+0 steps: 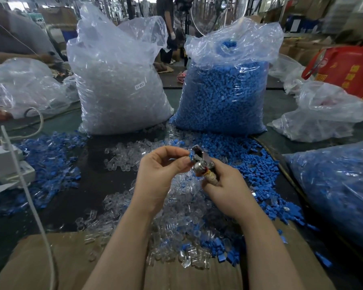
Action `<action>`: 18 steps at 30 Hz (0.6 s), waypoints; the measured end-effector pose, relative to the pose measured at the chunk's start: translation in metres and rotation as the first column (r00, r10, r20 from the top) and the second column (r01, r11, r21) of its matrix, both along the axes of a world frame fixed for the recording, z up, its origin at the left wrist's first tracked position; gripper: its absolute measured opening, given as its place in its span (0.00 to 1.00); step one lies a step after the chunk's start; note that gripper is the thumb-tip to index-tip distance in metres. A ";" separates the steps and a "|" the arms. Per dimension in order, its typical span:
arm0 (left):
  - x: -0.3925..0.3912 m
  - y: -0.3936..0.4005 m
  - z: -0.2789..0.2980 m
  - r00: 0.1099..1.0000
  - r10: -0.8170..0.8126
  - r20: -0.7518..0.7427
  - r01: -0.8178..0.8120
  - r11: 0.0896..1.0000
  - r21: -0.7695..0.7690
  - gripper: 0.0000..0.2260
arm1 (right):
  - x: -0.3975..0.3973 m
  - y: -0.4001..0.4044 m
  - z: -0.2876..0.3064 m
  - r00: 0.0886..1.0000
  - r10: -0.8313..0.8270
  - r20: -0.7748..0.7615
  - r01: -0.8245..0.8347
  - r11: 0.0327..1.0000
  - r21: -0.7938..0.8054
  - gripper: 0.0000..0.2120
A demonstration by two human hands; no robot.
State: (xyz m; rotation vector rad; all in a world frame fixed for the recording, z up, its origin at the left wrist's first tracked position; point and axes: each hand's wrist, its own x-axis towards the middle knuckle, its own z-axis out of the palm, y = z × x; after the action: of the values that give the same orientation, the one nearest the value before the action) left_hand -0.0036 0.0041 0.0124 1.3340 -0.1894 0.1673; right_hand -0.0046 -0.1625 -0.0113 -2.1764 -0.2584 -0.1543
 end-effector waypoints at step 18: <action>0.006 0.045 0.006 0.938 0.344 0.036 -0.339 0.895 0.288 0.06 | -0.001 0.009 -0.001 0.987 -0.092 0.130 0.094 0.996 -0.008 0.04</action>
State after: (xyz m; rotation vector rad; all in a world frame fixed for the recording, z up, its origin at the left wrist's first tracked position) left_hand 0.0023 0.0490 0.0179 1.6573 0.0404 0.4402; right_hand -0.0055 -0.1538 -0.0119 -2.1963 -0.2319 -0.3485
